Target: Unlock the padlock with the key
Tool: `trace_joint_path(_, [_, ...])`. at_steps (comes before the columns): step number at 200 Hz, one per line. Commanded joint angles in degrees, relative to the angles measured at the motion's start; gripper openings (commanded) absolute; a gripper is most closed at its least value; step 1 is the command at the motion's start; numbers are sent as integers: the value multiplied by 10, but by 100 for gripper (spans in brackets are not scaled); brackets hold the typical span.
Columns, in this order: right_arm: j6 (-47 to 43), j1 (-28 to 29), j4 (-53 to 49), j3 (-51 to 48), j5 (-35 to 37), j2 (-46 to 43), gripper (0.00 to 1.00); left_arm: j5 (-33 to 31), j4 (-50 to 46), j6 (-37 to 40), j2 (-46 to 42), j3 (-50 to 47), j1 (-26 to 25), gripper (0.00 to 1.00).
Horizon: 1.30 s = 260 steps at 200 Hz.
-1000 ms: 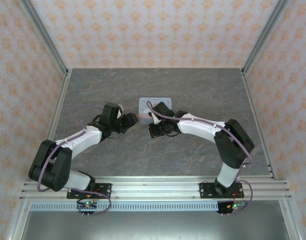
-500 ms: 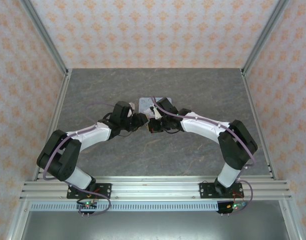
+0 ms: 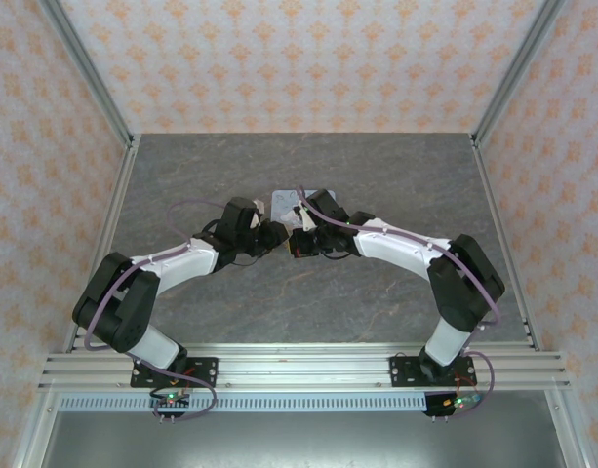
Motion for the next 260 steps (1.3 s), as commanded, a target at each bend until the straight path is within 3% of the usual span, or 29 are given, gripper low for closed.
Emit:
trace_joint_path(1, [7,-4,14,-9,-5,-21,0,-3,13,0,-1,4,-2,22])
trace_joint_path(51, [9,-4,19,-11,-5,-20,0,-5,13,1,-1,2,-2,14])
trace_joint_path(108, [13,-5,25,-13,-6,-20,0,-5,15,2,-1,-4,-3,12])
trace_joint_path(168, [15,-6,30,-16,-8,-20,0,-6,18,2,-2,-7,-4,0])
trace_joint_path(211, [26,-10,48,-23,-12,-30,0,-5,27,-1,-4,-9,-6,0])
trace_joint_path(230, [58,-34,81,-49,-25,-58,32,-10,38,-3,-13,-9,-6,0])
trace_joint_path(260, [131,-91,173,-125,-60,-127,42,-18,43,1,-32,-4,-6,0])
